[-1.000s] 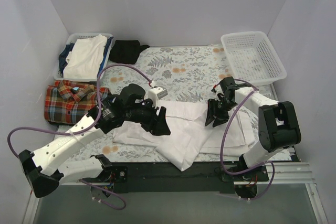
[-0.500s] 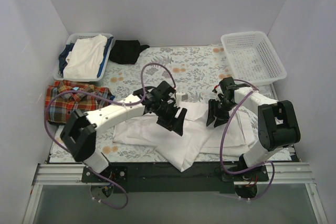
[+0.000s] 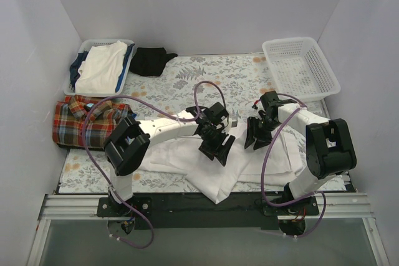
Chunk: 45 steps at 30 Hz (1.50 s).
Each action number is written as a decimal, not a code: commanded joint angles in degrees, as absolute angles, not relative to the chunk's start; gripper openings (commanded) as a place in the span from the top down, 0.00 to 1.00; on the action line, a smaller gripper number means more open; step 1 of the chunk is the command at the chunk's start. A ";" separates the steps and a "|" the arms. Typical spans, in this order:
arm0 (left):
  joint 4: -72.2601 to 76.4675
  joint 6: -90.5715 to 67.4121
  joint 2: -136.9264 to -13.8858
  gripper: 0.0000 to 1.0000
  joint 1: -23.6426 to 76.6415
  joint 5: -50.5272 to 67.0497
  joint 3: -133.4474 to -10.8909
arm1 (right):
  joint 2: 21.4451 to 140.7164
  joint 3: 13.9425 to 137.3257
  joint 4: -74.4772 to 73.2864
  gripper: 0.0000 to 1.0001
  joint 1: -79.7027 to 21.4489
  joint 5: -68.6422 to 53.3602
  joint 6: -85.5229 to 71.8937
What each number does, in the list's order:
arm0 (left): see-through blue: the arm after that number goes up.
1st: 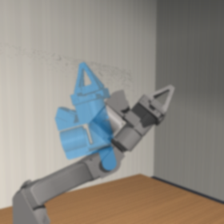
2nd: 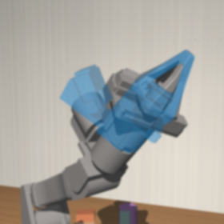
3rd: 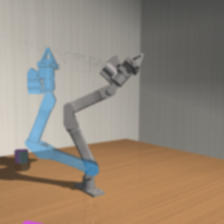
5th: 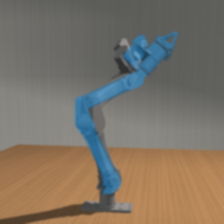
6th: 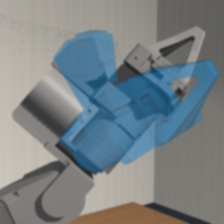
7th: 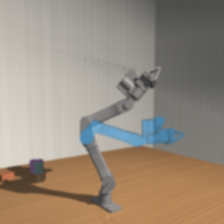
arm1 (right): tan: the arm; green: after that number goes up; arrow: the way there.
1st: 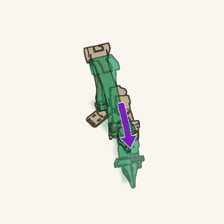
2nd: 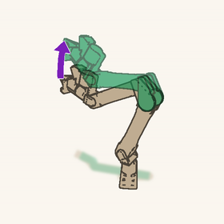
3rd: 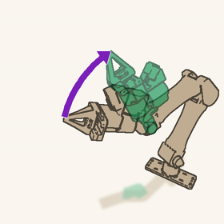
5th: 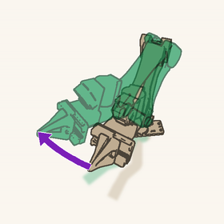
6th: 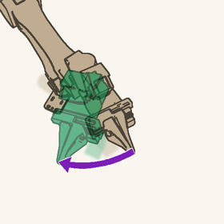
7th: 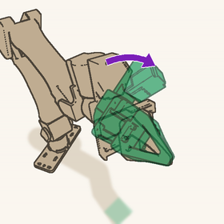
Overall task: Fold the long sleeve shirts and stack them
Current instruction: Fold the shirt
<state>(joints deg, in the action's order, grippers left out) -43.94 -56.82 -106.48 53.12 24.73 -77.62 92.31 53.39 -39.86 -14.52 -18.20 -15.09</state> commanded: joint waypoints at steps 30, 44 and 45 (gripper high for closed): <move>-44.28 -73.03 -92.75 1.00 62.67 -13.34 -67.23 | 91.58 53.18 -37.70 0.49 -14.15 -19.69 -16.26; -52.64 -79.46 -56.51 1.00 62.75 -15.82 -76.28 | 83.22 67.38 -37.01 0.48 -13.01 -16.78 -16.61; -52.56 -78.84 -56.86 1.00 62.75 -15.91 -77.07 | 84.02 68.80 -36.74 0.48 -13.09 -17.14 -16.70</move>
<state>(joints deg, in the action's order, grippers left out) -49.56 -78.32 -53.28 62.70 -14.55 -76.60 84.38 60.42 -40.27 -13.45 -17.74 -16.34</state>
